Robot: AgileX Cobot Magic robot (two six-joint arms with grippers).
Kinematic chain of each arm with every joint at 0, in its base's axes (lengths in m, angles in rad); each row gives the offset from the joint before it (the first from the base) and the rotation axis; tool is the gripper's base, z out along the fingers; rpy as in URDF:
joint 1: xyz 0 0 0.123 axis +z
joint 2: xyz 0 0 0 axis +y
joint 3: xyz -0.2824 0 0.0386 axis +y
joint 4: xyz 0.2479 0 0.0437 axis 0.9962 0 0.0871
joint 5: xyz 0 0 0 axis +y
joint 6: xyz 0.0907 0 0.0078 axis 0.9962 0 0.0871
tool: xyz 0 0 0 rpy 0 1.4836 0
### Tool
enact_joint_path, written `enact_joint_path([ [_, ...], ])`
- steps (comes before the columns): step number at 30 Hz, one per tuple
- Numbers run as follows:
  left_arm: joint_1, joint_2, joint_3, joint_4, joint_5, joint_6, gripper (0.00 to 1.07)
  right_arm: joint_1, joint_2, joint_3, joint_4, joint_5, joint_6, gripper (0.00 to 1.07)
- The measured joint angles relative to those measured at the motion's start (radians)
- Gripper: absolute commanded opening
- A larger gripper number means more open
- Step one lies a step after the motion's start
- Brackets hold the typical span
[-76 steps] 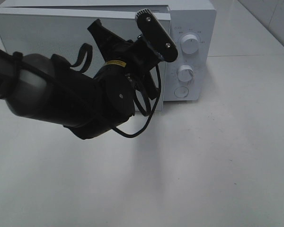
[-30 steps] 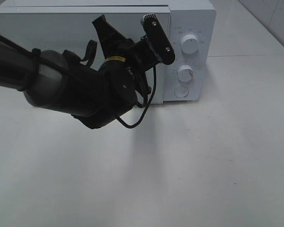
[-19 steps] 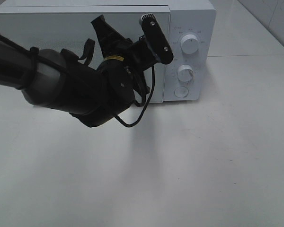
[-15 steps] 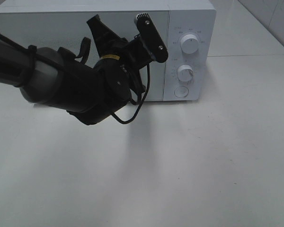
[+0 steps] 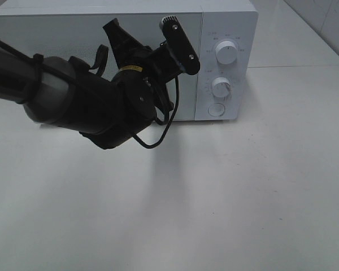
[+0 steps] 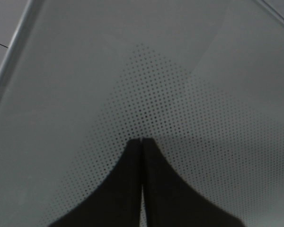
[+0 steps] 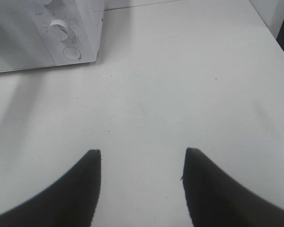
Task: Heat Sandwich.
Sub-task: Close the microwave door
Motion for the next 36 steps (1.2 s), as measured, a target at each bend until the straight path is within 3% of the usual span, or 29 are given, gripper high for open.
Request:
enact_joint_path([
  [23, -0.040, -0.001, -0.002, -0.116, -0.060, -0.001, 0.00, 0.000, 0.000, 0.000, 0.000, 0.000, 0.000, 0.53],
  [36, -0.059, -0.125, -0.003, -0.295, 0.176, -0.035, 0.00, 0.000, 0.000, 0.000, 0.000, 0.000, 0.000, 0.53],
])
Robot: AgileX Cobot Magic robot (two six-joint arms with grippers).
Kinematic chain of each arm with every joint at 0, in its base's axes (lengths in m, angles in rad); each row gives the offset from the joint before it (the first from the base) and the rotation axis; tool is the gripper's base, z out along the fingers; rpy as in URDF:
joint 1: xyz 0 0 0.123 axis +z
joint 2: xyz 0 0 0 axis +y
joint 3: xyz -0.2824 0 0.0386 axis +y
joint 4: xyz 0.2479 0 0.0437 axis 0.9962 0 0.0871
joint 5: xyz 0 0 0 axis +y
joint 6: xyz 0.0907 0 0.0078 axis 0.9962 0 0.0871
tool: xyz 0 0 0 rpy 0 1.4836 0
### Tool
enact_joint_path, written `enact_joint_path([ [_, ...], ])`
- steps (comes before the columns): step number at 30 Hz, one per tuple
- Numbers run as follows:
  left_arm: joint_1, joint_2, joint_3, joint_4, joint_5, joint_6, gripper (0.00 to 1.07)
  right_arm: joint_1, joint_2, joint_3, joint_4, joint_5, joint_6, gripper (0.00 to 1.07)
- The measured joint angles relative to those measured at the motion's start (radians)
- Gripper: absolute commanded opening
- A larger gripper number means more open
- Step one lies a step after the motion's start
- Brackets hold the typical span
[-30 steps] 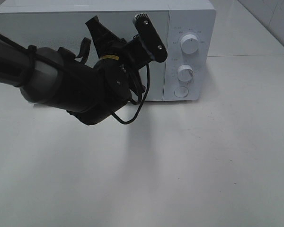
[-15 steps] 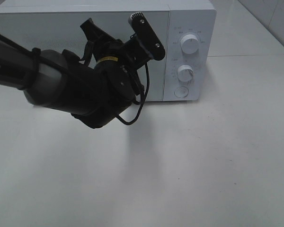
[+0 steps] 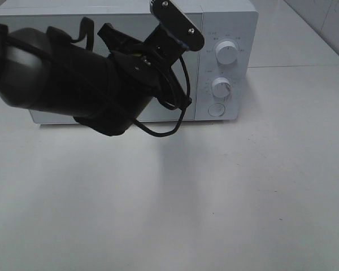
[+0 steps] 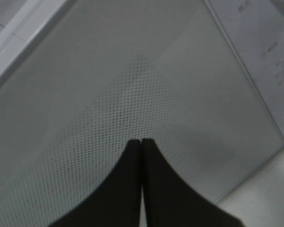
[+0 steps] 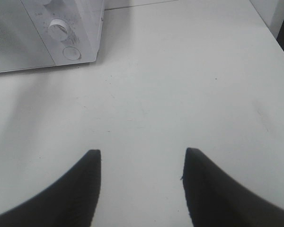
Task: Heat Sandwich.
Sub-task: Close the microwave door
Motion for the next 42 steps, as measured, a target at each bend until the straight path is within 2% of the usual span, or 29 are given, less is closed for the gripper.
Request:
enact_joint_path([
  [6, 0.000, -0.056, 0.000, -0.086, 0.134, -0.003, 0.00, 0.000, 0.000, 0.000, 0.000, 0.000, 0.000, 0.53],
  [9, 0.000, -0.092, 0.000, -0.180, 0.245, 0.003, 0.00, 0.000, 0.000, 0.000, 0.000, 0.000, 0.000, 0.53],
  [10, 0.000, -0.092, 0.000, -0.180, 0.245, 0.003, 0.00, 0.000, 0.000, 0.000, 0.000, 0.000, 0.000, 0.53],
  [14, 0.000, -0.145, 0.021, -0.287, 0.356, 0.079, 0.00, 0.000, 0.000, 0.000, 0.000, 0.000, 0.000, 0.53],
  [15, 0.000, -0.145, 0.021, -0.287, 0.356, 0.079, 0.00, 0.000, 0.000, 0.000, 0.000, 0.000, 0.000, 0.53],
  [17, -0.001, -0.186, 0.049, -0.346, 0.387, 0.134, 0.00, 0.000, 0.000, 0.000, 0.000, 0.000, 0.000, 0.53],
  [21, -0.001, -0.246, 0.096, -0.367, 0.417, 0.174, 0.00, 0.000, 0.000, 0.000, 0.000, 0.000, 0.000, 0.53],
  [25, -0.001, -0.299, 0.141, -0.352, 0.448, 0.170, 0.00, 0.000, 0.000, 0.000, 0.000, 0.000, 0.000, 0.53],
  [27, 0.001, -0.340, 0.187, -0.256, 0.494, 0.096, 0.00, 0.000, 0.000, 0.000, 0.000, 0.000, 0.000, 0.53],
  [29, 0.013, -0.364, 0.214, -0.149, 0.551, -0.022, 0.00, 0.000, 0.000, 0.000, 0.000, 0.000, 0.000, 0.53],
  [30, 0.013, -0.364, 0.214, -0.149, 0.551, -0.022, 0.00, 0.000, 0.000, 0.000, 0.000, 0.000, 0.000, 0.53],
  [31, 0.043, -0.384, 0.231, 0.004, 0.647, -0.191, 0.00, 0.000, 0.000, 0.000, 0.000, 0.000, 0.000, 0.53],
  [33, 0.082, -0.398, 0.231, 0.235, 0.750, -0.413, 0.00, 0.000, 0.000, 0.000, 0.000, 0.000, 0.000, 0.53],
  [34, 0.128, -0.405, 0.226, 0.507, 0.862, -0.702, 0.00, 0.000, 0.000, 0.000, 0.000, 0.000, 0.000, 0.53],
  [35, 0.128, -0.405, 0.226, 0.507, 0.862, -0.702, 0.00, 0.000, 0.000, 0.000, 0.000, 0.000, 0.000, 0.53],
  [37, 0.166, -0.407, 0.216, 0.761, 0.955, -1.014, 0.00, 0.000, 0.000, 0.000, 0.000, 0.000, 0.000, 0.53],
  [38, 0.185, -0.408, 0.211, 0.873, 0.999, -1.139, 0.00, 0.000, 0.000, 0.000, 0.000, 0.000, 0.000, 0.53],
  [39, 0.185, -0.408, 0.211, 0.873, 0.999, -1.139, 0.00, 0.000, 0.000, 0.000, 0.000, 0.000, 0.000, 0.53],
  [40, 0.217, -0.419, 0.206, 1.140, 1.075, -1.430, 0.00, 0.000, 0.000, 0.000, 0.000, 0.000, 0.000, 0.53],
  [42, 0.240, -0.439, 0.206, 1.366, 1.132, -1.641, 0.00, 0.000, 0.000, 0.000, 0.000, 0.000, 0.000, 0.53],
])
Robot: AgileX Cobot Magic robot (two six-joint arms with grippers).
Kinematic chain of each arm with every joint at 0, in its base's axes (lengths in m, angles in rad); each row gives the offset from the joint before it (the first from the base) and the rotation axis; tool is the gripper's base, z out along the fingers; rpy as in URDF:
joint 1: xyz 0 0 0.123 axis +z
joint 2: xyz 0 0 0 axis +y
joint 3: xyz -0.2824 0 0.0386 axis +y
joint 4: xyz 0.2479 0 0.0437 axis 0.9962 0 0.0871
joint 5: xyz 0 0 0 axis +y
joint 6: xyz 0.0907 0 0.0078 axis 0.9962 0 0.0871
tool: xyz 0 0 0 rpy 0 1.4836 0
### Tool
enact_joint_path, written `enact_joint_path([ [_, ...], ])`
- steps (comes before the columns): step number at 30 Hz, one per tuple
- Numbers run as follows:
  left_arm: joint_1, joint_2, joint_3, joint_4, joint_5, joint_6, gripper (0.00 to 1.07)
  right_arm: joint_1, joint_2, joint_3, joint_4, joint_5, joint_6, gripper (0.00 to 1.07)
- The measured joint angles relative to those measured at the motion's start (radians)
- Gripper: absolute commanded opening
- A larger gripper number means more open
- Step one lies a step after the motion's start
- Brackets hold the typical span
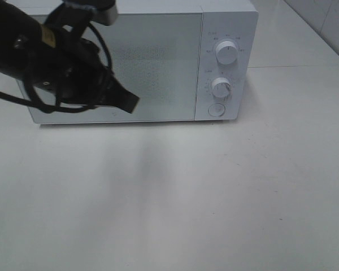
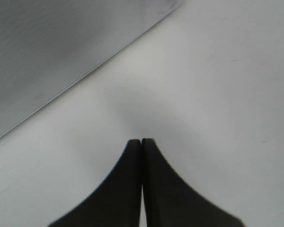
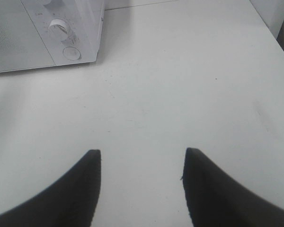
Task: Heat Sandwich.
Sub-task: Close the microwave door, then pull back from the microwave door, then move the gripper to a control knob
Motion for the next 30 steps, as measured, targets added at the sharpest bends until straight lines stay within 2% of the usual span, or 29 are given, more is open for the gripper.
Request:
enact_joint_path([
  [1, 0.018, -0.025, 0.000, 0.140, 0.050, -0.146, 0.01, 0.000, 0.000, 0.000, 0.000, 0.000, 0.000, 0.53],
  [2, 0.018, -0.025, 0.000, 0.140, 0.050, -0.146, 0.01, 0.000, 0.000, 0.000, 0.000, 0.000, 0.000, 0.53],
  [3, 0.027, -0.042, -0.001, 0.187, 0.072, -0.185, 0.08, 0.000, 0.000, 0.000, 0.000, 0.000, 0.000, 0.53],
  [5, 0.043, -0.074, -0.005, 0.228, 0.103, -0.217, 0.19, 0.000, 0.000, 0.000, 0.000, 0.000, 0.000, 0.53],
  [6, 0.053, -0.093, -0.005, 0.233, 0.112, -0.220, 0.25, 0.000, 0.000, 0.000, 0.000, 0.000, 0.000, 0.53],
  [7, 0.075, -0.129, -0.005, 0.230, 0.134, -0.210, 0.39, 0.000, 0.000, 0.000, 0.000, 0.000, 0.000, 0.53],
  [8, 0.075, -0.129, -0.005, 0.230, 0.134, -0.210, 0.39, 0.000, 0.000, 0.000, 0.000, 0.000, 0.000, 0.53],
  [9, 0.085, -0.143, -0.005, 0.218, 0.144, -0.198, 0.46, 0.000, 0.000, 0.000, 0.000, 0.000, 0.000, 0.53],
  [10, 0.098, -0.159, -0.003, 0.202, 0.156, -0.182, 0.54, 0.000, 0.000, 0.000, 0.000, 0.000, 0.000, 0.53],
  [11, 0.126, -0.190, 0.009, 0.170, 0.171, -0.146, 0.68, 0.000, 0.000, 0.000, 0.000, 0.000, 0.000, 0.53],
  [12, 0.126, -0.190, 0.009, 0.170, 0.171, -0.146, 0.68, 0.000, 0.000, 0.000, 0.000, 0.000, 0.000, 0.53],
  [14, 0.165, -0.220, 0.031, 0.135, 0.181, -0.121, 0.78, 0.000, 0.000, 0.000, 0.000, 0.000, 0.000, 0.53],
  [15, 0.211, -0.254, 0.061, 0.104, 0.192, -0.108, 0.78, 0.000, 0.000, 0.000, 0.000, 0.000, 0.000, 0.53],
  [19, 0.278, -0.310, 0.107, 0.088, 0.216, -0.092, 0.78, 0.000, 0.000, 0.000, 0.000, 0.000, 0.000, 0.53],
  [21, 0.360, -0.378, 0.159, 0.082, 0.253, -0.079, 0.78, 0.000, 0.000, 0.000, 0.000, 0.000, 0.001, 0.53],
  [22, 0.360, -0.378, 0.159, 0.082, 0.253, -0.079, 0.78, 0.000, 0.000, 0.000, 0.000, 0.000, 0.001, 0.53],
  [26, 0.482, -0.512, 0.242, 0.046, 0.311, -0.046, 0.77, 0.000, 0.000, 0.000, 0.000, 0.000, 0.001, 0.53],
  [28, 0.507, -0.543, 0.262, 0.035, 0.321, -0.037, 0.77, 0.000, 0.000, 0.000, 0.000, 0.000, 0.001, 0.53],
  [30, 0.577, -0.631, 0.323, 0.000, 0.345, -0.017, 0.77, 0.000, 0.000, 0.000, 0.000, 0.000, 0.001, 0.53],
])
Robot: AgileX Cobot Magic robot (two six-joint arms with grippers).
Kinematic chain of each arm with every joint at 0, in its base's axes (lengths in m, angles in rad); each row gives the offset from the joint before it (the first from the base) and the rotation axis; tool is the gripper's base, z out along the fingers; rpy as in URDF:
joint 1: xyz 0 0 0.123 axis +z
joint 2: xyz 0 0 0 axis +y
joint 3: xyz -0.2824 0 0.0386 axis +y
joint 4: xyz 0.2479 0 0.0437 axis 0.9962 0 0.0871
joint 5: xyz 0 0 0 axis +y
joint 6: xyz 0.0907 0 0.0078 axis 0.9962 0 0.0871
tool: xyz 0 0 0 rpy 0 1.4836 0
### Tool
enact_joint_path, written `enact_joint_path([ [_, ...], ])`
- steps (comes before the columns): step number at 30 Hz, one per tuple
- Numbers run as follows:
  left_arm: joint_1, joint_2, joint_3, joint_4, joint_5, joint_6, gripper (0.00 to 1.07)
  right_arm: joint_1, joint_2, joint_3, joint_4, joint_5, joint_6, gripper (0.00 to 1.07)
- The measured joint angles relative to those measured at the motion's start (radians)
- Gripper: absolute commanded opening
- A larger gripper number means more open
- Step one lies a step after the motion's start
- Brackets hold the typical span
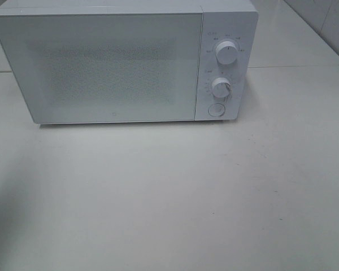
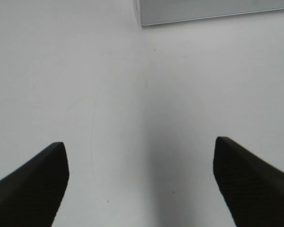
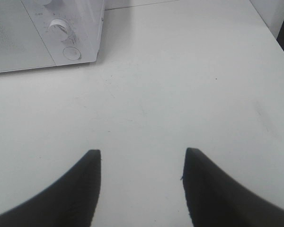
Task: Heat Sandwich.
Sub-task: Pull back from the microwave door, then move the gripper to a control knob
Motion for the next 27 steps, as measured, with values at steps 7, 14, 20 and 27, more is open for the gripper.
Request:
enact_joint_path([
  [7, 0.132, -0.165, 0.094, -0.030, 0.041, 0.026, 0.77, 0.000, 0.000, 0.000, 0.000, 0.000, 0.000, 0.53],
  [14, 0.172, -0.360, 0.189, -0.069, 0.104, 0.029, 0.76, 0.000, 0.000, 0.000, 0.000, 0.000, 0.000, 0.53],
  [20, 0.172, -0.467, 0.195, -0.076, 0.107, 0.000, 0.76, 0.000, 0.000, 0.000, 0.000, 0.000, 0.000, 0.53],
  [27, 0.172, -0.619, 0.195, -0.088, 0.135, -0.024, 0.76, 0.000, 0.000, 0.000, 0.000, 0.000, 0.000, 0.53],
])
